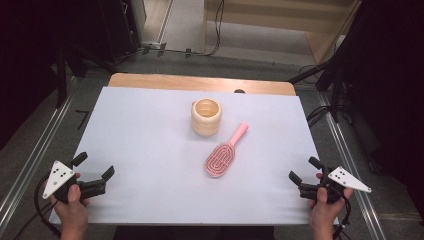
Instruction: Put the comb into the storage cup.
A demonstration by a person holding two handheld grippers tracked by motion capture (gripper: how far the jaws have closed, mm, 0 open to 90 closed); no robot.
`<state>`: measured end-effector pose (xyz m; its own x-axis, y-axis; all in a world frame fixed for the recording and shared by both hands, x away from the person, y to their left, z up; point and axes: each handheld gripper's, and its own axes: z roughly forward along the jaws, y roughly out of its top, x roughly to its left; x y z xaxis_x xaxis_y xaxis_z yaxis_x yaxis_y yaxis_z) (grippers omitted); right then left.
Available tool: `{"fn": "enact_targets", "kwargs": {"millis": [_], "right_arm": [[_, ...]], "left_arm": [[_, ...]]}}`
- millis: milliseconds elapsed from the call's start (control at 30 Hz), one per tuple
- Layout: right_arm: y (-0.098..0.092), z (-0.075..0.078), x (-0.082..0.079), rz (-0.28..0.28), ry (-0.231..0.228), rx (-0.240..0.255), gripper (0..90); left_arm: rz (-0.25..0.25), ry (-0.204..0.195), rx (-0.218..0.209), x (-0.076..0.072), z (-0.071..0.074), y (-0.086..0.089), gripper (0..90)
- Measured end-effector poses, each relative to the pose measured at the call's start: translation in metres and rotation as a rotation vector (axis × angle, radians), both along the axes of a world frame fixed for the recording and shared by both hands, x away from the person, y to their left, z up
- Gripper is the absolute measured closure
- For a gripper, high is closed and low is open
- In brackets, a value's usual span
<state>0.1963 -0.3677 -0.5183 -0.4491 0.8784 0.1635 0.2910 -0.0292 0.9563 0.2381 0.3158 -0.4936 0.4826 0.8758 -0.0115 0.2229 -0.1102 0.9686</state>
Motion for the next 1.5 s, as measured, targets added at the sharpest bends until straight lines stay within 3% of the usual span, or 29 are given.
{"fn": "enact_targets", "kwargs": {"millis": [333, 600, 800, 1167, 1233, 1333, 1367, 1433, 1467, 1500], "right_arm": [[0.007, 0.01, 0.0, 0.01, 0.005, -0.03, 0.0], [0.026, 0.033, 0.006, 0.056, 0.005, -0.081, 0.0], [0.038, 0.051, 0.019, 0.097, 0.013, -0.104, 0.0], [0.054, 0.059, 0.049, 0.145, 0.085, -0.106, 0.0], [0.057, 0.062, 0.053, 0.148, 0.087, -0.113, 10.7], [0.06, 0.064, 0.057, 0.154, 0.092, -0.116, 12.5], [0.063, 0.066, 0.06, 0.168, 0.093, -0.099, 16.3], [0.067, 0.067, 0.063, 0.136, 0.105, -0.097, 25.3], [0.067, 0.067, 0.063, 0.136, 0.105, -0.097, 25.3], [0.071, 0.069, 0.066, 0.133, 0.111, -0.092, 33.9]], "left_arm": [[-0.007, -0.003, -0.014, -0.001, 0.0, 0.002, 0.0], [-0.014, -0.003, -0.014, -0.001, 0.0, 0.002, 0.0], [-0.02, -0.007, -0.002, -0.002, -0.001, 0.001, 0.0], [-0.024, -0.009, 0.003, -0.002, -0.001, 0.0, 0.0], [-0.025, -0.009, 0.002, -0.002, -0.001, 0.0, 0.0], [-0.027, -0.01, 0.0, -0.002, -0.001, 0.0, 0.0], [-0.028, -0.011, 0.002, -0.002, -0.001, 0.0, 0.0], [-0.031, -0.013, 0.004, -0.002, -0.001, 0.0, 0.0], [-0.031, -0.013, 0.004, -0.002, -0.001, 0.0, 0.0], [-0.031, -0.012, 0.005, -0.002, -0.001, 0.0, 0.0]]}}
